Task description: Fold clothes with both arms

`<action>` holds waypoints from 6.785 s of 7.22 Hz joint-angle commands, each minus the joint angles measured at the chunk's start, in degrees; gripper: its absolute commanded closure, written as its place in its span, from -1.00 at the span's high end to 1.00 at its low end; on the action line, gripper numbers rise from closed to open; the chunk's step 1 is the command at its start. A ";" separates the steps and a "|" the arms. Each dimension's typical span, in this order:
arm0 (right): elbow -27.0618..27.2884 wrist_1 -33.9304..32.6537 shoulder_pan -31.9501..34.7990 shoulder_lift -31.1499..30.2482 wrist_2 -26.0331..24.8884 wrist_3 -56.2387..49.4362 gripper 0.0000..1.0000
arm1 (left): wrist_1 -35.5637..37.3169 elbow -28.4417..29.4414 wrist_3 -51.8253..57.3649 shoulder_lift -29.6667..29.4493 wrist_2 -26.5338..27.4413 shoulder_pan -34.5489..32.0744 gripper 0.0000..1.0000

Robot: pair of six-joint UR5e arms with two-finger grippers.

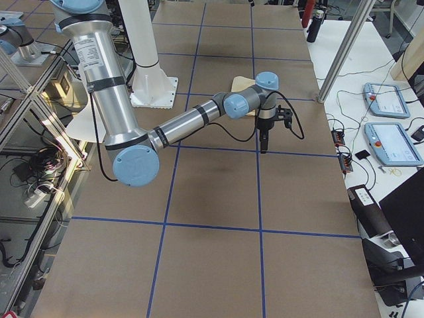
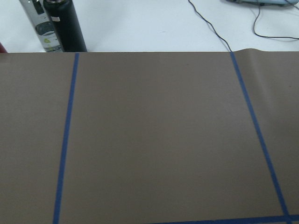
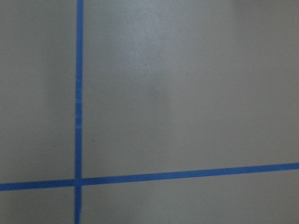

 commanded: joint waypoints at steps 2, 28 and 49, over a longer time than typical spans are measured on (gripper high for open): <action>-1.91 -0.39 8.76 -9.72 0.18 -25.48 1.00 | 12.07 -0.33 21.59 1.70 -1.52 -6.66 0.99; 1.33 0.13 26.80 -26.18 16.36 -26.79 0.99 | 41.82 3.27 40.39 -0.41 -13.65 -13.11 0.99; 1.51 0.49 26.71 -25.92 16.18 -28.75 0.99 | 43.40 3.71 37.23 -1.20 -18.13 -13.02 0.99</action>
